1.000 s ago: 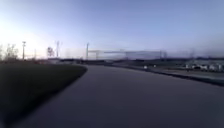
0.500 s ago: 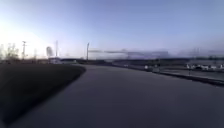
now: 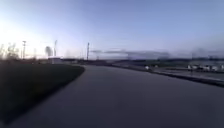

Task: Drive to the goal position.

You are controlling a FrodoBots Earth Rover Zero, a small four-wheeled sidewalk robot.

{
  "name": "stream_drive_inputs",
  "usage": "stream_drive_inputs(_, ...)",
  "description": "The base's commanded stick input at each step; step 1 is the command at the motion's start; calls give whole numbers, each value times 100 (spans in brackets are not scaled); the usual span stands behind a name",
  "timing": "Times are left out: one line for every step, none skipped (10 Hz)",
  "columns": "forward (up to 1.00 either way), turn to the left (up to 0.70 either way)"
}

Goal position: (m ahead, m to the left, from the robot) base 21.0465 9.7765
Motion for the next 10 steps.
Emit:
stream_drive_inputs(74,1)
stream_drive_inputs(71,1)
stream_drive_inputs(65,1)
stream_drive_inputs(49,1)
stream_drive_inputs(36,1)
stream_drive_inputs(32,1)
stream_drive_inputs(30,1)
stream_drive_inputs(30,1)
stream_drive_inputs(29,1)
stream_drive_inputs(29,1)
